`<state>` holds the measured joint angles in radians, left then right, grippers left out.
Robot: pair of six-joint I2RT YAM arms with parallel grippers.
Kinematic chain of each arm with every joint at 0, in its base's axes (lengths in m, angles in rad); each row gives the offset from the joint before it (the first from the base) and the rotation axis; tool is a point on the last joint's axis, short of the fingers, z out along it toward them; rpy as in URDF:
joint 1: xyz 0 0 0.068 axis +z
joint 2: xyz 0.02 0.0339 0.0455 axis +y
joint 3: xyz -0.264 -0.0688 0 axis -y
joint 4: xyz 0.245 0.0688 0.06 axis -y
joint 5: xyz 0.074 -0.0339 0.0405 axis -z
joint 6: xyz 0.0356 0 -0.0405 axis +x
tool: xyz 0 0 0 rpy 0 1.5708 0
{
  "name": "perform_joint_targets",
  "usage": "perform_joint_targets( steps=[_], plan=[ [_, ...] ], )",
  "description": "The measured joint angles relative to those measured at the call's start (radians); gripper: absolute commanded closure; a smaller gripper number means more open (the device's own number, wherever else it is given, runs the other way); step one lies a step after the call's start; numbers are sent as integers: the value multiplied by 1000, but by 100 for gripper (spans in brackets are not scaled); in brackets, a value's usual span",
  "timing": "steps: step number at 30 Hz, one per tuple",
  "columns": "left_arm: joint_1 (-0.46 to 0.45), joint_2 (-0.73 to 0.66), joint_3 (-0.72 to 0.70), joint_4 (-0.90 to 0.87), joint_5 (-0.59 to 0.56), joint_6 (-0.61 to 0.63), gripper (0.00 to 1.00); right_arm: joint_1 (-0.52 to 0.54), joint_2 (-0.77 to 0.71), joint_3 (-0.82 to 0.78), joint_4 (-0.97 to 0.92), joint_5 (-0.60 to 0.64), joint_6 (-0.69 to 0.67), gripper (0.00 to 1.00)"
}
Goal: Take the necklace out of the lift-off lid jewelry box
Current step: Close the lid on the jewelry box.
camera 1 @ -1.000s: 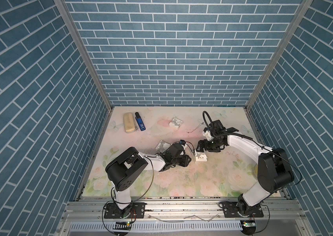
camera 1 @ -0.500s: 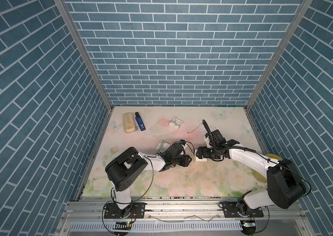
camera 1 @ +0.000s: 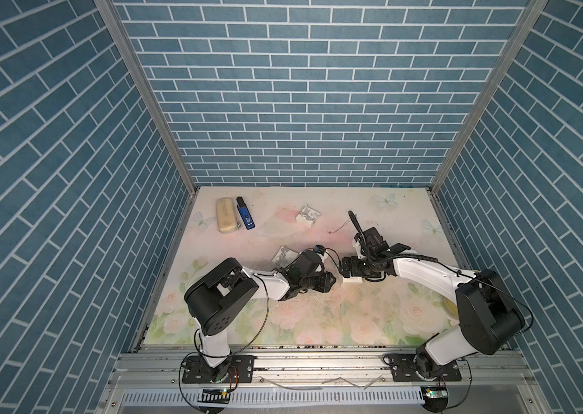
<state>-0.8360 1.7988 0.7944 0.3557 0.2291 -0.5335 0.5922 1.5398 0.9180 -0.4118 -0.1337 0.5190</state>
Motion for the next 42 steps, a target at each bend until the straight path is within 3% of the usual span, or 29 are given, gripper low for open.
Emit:
perform_joint_targets(
  steps=[17,28,37,42],
  plan=[
    [6,0,0,0,8,3,45,19,30,42,-40,45,-31,25],
    [27,0,0,1,32,2,47,21,28,74,-103,44,-62,26],
    [49,0,0,30,57,-19,55,-3,27,182,-227,-24,-137,26],
    [52,22,17,33,66,-25,57,-92,32,216,-291,-112,-204,27]
  ],
)
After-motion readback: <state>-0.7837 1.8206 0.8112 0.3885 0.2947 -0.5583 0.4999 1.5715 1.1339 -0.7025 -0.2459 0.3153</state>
